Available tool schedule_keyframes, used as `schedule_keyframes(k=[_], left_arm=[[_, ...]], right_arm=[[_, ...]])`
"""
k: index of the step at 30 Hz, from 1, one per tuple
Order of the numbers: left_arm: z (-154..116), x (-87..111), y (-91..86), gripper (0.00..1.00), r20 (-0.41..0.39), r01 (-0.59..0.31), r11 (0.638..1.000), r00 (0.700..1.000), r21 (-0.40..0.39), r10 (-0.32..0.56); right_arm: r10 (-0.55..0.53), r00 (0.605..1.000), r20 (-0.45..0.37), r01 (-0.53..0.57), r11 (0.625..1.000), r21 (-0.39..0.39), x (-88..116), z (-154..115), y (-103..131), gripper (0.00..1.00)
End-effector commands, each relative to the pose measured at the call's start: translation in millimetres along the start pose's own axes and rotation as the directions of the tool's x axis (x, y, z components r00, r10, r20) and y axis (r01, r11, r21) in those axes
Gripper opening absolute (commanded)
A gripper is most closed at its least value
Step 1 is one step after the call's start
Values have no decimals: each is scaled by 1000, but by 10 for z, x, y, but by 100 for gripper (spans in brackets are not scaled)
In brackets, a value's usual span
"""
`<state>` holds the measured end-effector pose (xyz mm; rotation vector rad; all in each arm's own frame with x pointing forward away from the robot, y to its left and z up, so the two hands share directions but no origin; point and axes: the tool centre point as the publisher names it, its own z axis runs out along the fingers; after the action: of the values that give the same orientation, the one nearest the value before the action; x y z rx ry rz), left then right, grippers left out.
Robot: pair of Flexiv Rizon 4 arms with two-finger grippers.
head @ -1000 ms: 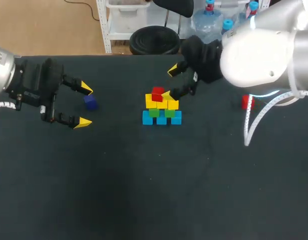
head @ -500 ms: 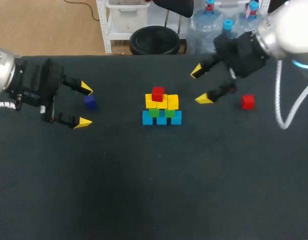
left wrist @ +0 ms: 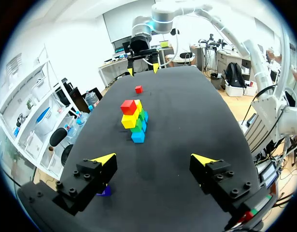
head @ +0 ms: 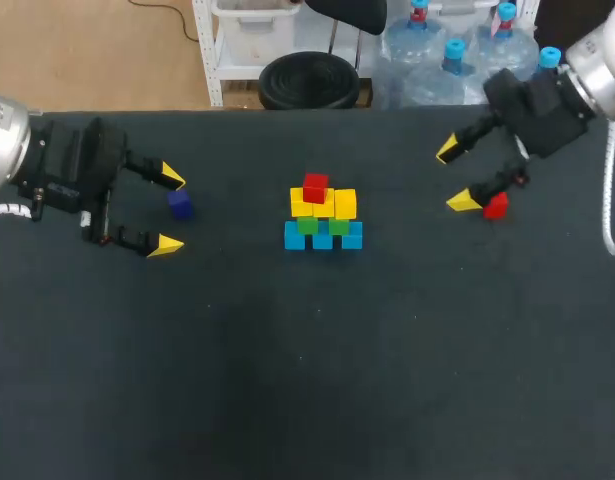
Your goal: Place the blue cubes, place green cubes on the blue cubes, place the yellow cubes on the green cubes, then place the red cubes on the yellow cubes, and place purple cube on the red cubes.
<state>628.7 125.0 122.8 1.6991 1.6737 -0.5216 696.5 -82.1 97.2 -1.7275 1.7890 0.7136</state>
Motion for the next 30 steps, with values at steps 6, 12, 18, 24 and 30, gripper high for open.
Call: schedule_keyframes(k=[6,12,18,24,30], left_arm=[[-4,16,-8,100,6,-3,1000,1000,-3,3],[-4,16,-8,100,6,-3,1000,1000,-3,3],[-4,16,-8,100,6,-3,1000,1000,-3,3],[-4,16,-8,100,6,-3,1000,1000,-3,3],[-4,16,-8,100,6,-3,1000,1000,-3,3]], right_arm=[[25,996,89,-31,997,75,535,-108,-71,100],[35,992,122,-44,996,74,790,-191,-214,100],[20,996,92,-24,998,50,927,-233,-333,100],[6,997,80,-9,1000,30,1044,-263,-485,100],[-7,997,80,6,1000,18,1205,-237,-603,100]])
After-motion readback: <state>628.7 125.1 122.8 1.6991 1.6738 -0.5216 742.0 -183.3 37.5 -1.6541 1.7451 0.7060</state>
